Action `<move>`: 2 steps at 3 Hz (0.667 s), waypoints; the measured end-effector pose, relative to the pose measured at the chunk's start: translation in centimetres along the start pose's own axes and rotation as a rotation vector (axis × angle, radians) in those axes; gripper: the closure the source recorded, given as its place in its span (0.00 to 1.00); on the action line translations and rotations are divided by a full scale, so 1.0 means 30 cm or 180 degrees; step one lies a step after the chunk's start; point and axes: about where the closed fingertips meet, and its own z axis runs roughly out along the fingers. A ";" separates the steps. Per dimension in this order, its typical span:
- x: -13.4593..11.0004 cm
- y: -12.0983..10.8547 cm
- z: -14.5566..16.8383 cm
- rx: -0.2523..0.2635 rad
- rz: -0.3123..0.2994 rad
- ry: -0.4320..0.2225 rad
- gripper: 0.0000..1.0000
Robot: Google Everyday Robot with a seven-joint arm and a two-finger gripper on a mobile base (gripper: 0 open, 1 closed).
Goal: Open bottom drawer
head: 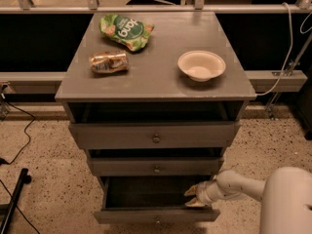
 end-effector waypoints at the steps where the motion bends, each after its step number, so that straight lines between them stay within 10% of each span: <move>1: 0.093 -0.026 0.076 -0.0044 0.0152 0.0087 0.62; 2: 0.183 -0.041 0.146 -0.0028 0.0263 0.0159 0.80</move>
Offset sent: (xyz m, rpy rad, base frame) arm 0.0394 -0.0375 -0.0986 -0.0648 0.0632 -0.1179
